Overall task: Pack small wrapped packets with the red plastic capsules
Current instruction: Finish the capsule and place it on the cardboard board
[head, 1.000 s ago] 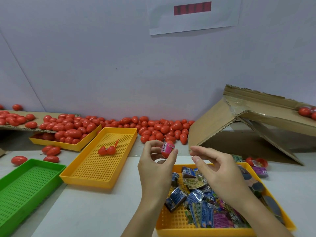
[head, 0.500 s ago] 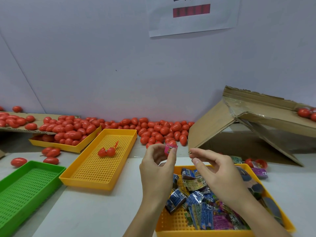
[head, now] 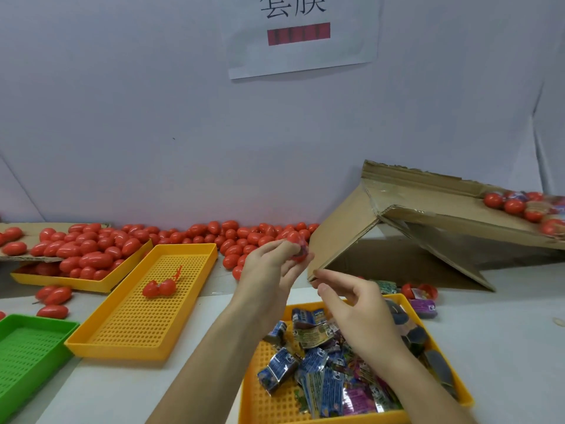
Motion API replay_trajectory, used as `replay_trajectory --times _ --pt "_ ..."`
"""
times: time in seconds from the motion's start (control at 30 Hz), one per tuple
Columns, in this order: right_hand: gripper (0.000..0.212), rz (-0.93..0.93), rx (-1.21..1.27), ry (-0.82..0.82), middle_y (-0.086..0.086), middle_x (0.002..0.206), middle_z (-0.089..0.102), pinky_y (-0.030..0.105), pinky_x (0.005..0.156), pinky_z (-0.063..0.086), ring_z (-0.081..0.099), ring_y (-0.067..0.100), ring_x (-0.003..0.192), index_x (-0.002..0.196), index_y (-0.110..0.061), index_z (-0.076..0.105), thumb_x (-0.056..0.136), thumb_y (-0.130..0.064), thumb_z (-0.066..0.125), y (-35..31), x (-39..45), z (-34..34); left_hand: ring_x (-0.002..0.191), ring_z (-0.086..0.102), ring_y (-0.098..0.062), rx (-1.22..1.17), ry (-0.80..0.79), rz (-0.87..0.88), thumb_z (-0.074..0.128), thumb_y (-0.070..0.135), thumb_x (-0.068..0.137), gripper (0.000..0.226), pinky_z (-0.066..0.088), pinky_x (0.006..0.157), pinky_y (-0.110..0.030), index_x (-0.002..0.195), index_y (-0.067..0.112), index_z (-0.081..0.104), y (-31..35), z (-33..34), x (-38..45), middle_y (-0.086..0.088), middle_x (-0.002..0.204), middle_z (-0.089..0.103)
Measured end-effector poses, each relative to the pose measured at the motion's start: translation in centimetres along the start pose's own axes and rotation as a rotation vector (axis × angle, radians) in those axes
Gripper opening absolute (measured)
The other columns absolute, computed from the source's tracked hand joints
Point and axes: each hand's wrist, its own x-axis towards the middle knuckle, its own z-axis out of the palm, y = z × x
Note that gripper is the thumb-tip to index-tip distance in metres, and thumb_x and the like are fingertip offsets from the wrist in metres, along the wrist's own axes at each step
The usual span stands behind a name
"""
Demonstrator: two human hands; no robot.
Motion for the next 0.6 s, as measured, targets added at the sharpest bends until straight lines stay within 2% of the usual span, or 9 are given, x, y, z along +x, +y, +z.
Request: replay_trajectory --times 0.07,0.13,0.23,0.3,0.33,0.4,0.47,0.53,0.6 --pt "0.027 0.009 0.013 0.001 -0.026 0.109 0.07 0.007 0.082 0.051 0.058 -0.015 0.103 0.122 -0.033 0.068 0.096 -0.031 0.062 0.2 0.2 -0.1 0.085 0.076 -0.023 0.133 -0.008 -0.043 0.069 0.009 0.091 0.021 0.06 0.068 -0.022 0.106 -0.004 0.062 1.5 2.6 1.8 -0.019 0.102 0.072" --pt "0.026 0.026 0.023 -0.003 -0.025 0.107 0.07 -0.001 0.074 0.046 0.058 -0.016 0.1 0.121 -0.032 0.069 0.096 -0.031 0.063 0.4 0.2 -0.2 0.076 0.076 -0.018 0.308 -0.001 -0.065 0.075 0.024 0.086 0.034 0.06 0.067 -0.021 0.107 0.001 0.06 2.9 5.9 3.7 -0.017 0.103 0.071" --pt "0.027 0.026 0.007 -0.001 -0.024 0.108 0.071 0.001 0.077 0.047 0.059 -0.014 0.102 0.123 -0.03 0.069 0.097 -0.03 0.061 0.6 0.3 -0.2 0.082 0.076 -0.015 0.442 -0.045 -0.08 0.077 0.034 0.084 0.046 0.06 0.081 -0.025 0.112 0.001 0.059 4.2 11.0 6.0 -0.01 0.106 0.07" --pt "0.027 0.022 -0.023 0.002 -0.025 0.108 0.07 0.002 0.079 0.047 0.059 -0.014 0.102 0.124 -0.031 0.068 0.097 -0.028 0.06 0.7 0.4 -0.1 0.092 0.074 -0.013 0.415 -0.13 -0.1 0.077 0.032 0.084 0.052 0.06 0.077 -0.023 0.122 0.002 0.059 4.7 13.5 6.7 -0.005 0.109 0.068" --pt "0.028 0.024 -0.031 0.002 -0.026 0.108 0.07 0.002 0.079 0.047 0.059 -0.014 0.102 0.124 -0.032 0.068 0.097 -0.028 0.06 0.7 0.4 -0.1 0.097 0.073 -0.014 0.394 -0.185 -0.104 0.075 0.031 0.085 0.053 0.059 0.078 -0.022 0.126 0.001 0.058 4.7 14.4 6.8 -0.006 0.115 0.067" --pt "0.028 0.027 -0.037 -0.001 -0.027 0.109 0.069 0.002 0.078 0.047 0.058 -0.015 0.103 0.124 -0.033 0.067 0.097 -0.028 0.06 0.8 0.5 -0.1 0.107 0.068 -0.018 0.341 -0.264 -0.096 0.071 0.028 0.09 0.055 0.054 0.097 -0.029 0.131 -0.005 0.055 4.3 15.3 6.8 -0.015 0.13 0.062" --pt "0.029 0.025 -0.05 -0.008 -0.028 0.112 0.069 0.002 0.078 0.048 0.058 -0.015 0.104 0.125 -0.035 0.066 0.098 -0.028 0.059 0.9 0.5 -0.1 0.109 0.067 -0.022 0.315 -0.235 -0.089 0.065 0.022 0.096 0.058 0.051 0.103 -0.033 0.14 -0.008 0.042 3.5 14.8 6.5 -0.022 0.14 0.053" --pt "0.028 0.016 -0.077 -0.022 -0.026 0.112 0.069 0.007 0.083 0.051 0.059 -0.012 0.104 0.124 -0.035 0.067 0.099 -0.028 0.057 0.9 0.5 -0.1 0.1 0.07 -0.023 0.298 -0.165 -0.052 0.057 0.014 0.1 0.044 0.057 0.093 -0.031 0.136 -0.008 0.046 2.7 13.0 6.0 -0.022 0.13 0.059" --pt "0.024 0.025 -0.06 -0.027 -0.024 0.109 0.071 0.014 0.087 0.053 0.062 -0.009 0.102 0.119 -0.036 0.069 0.099 -0.028 0.058 0.9 0.4 -0.2 0.079 0.071 -0.019 0.331 -0.097 0.015 0.052 0.007 0.101 0.016 0.06 0.072 -0.024 0.111 -0.002 0.061 1.8 10.2 5.4 -0.017 0.103 0.068"
